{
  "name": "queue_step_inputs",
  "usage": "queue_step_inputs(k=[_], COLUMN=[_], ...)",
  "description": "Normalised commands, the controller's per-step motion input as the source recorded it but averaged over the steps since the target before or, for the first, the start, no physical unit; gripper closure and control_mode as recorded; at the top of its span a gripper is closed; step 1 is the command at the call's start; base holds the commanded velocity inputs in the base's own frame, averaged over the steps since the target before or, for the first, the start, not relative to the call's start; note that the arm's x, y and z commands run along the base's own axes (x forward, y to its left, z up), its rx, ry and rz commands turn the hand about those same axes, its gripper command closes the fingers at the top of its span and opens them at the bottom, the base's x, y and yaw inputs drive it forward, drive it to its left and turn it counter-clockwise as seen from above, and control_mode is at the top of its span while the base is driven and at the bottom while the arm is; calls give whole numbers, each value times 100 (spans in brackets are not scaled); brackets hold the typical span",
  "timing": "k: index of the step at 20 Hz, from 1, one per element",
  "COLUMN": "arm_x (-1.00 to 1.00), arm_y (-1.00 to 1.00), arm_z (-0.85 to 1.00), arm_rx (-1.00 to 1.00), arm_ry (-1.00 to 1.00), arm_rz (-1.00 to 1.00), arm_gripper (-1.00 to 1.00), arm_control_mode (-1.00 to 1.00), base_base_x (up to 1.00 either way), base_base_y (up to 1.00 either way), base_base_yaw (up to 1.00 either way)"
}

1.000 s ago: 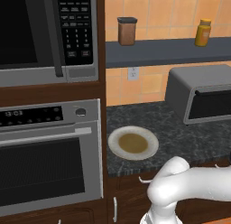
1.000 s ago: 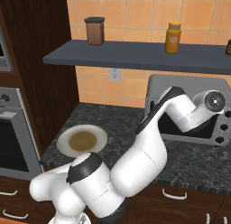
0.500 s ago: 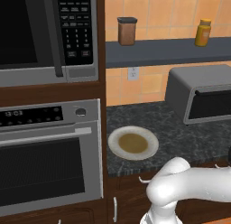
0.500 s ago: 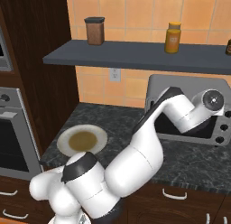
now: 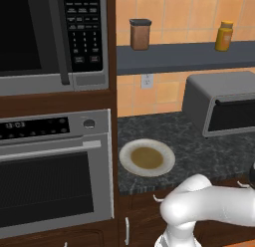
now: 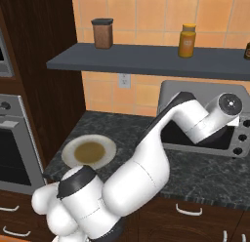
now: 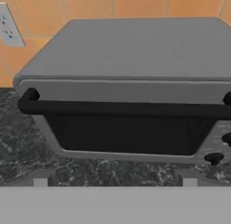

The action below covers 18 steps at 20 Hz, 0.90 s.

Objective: Pick up the kebab skewer and baguette bread, and place them inside the toaster oven. Close the toaster oven door and start by setting the timer.

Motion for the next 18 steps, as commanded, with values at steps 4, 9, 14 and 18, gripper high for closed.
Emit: queue_step_inputs(k=[4, 9, 14, 18], arm_x=[-39, -36, -20, -3], arm_y=[98, 97, 28, 4], arm_z=[-12, -23, -8, -2], arm_rx=[-5, -3, 0, 0], arm_ry=[2, 0, 0, 0], arm_rz=[0, 0, 0, 0], arm_gripper=[-100, -100, -100, -100], arm_control_mode=[-100, -100, -100, -100], base_base_x=[0, 0, 0, 0], base_base_y=[0, 0, 0, 0], base_base_yaw=[0, 0, 0, 0])
